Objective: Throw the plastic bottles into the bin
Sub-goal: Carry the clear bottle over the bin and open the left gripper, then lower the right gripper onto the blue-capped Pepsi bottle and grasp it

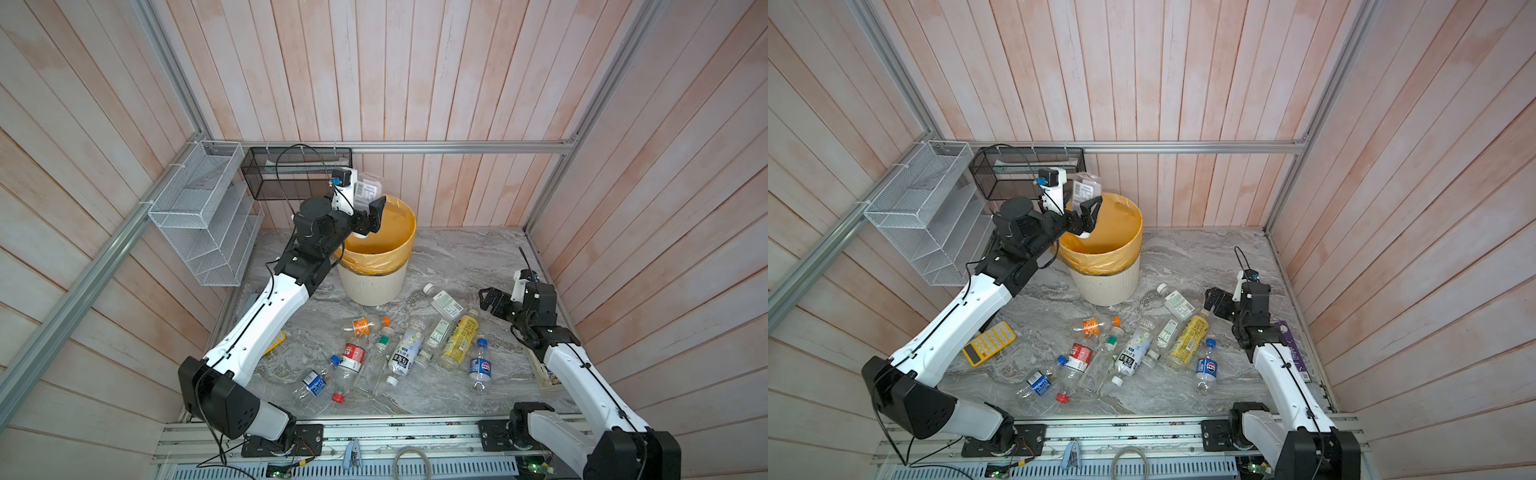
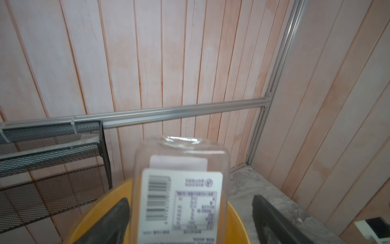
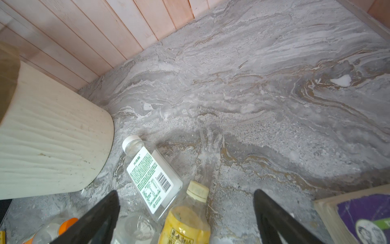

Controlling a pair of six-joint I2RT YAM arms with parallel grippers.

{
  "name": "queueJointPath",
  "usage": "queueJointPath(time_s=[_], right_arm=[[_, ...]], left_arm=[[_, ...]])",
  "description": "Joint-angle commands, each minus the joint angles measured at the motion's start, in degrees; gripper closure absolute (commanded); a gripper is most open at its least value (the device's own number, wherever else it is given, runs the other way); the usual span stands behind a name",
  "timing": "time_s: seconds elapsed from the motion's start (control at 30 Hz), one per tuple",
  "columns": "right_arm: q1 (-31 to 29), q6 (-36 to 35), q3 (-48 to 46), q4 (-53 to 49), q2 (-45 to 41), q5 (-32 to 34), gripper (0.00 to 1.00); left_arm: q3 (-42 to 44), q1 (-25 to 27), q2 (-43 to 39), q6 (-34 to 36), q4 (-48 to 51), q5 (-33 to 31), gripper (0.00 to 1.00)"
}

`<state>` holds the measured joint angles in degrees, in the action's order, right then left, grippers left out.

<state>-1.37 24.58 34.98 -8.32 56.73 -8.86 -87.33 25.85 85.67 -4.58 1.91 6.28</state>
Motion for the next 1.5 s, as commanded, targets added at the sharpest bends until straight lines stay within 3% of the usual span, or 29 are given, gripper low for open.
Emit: queueJointPath(time_s=[0.0, 0.4, 0.67, 0.87, 1.47], right_arm=[[-0.05, -0.99, 1.45, -4.73, -2.62, 1.78, 0.01], [-1.51, 6.18, -1.22, -14.40, -8.03, 4.91, 0.00], [-13.13, 14.73, -4.47, -20.77, -9.35, 11.50, 0.06], [-17.20, 22.47, -7.60, -26.37, -14.44, 15.96, 0.11], [-25.31, 29.30, -15.13, -33.76, -23.47, 14.83, 0.24]], left_arm=[[-2.68, 0.04, -0.64, -3.02, 5.48, 4.22, 0.00], [10.98, 1.73, -12.33, -0.28, 1.61, -0.92, 0.00], [21.93, 4.14, -18.79, -0.59, -2.50, -7.01, 0.00], [27.18, 4.12, -23.35, -1.53, -2.34, -9.43, 0.00], [31.79, 4.12, -24.15, -3.76, -1.54, -9.37, 0.00]])
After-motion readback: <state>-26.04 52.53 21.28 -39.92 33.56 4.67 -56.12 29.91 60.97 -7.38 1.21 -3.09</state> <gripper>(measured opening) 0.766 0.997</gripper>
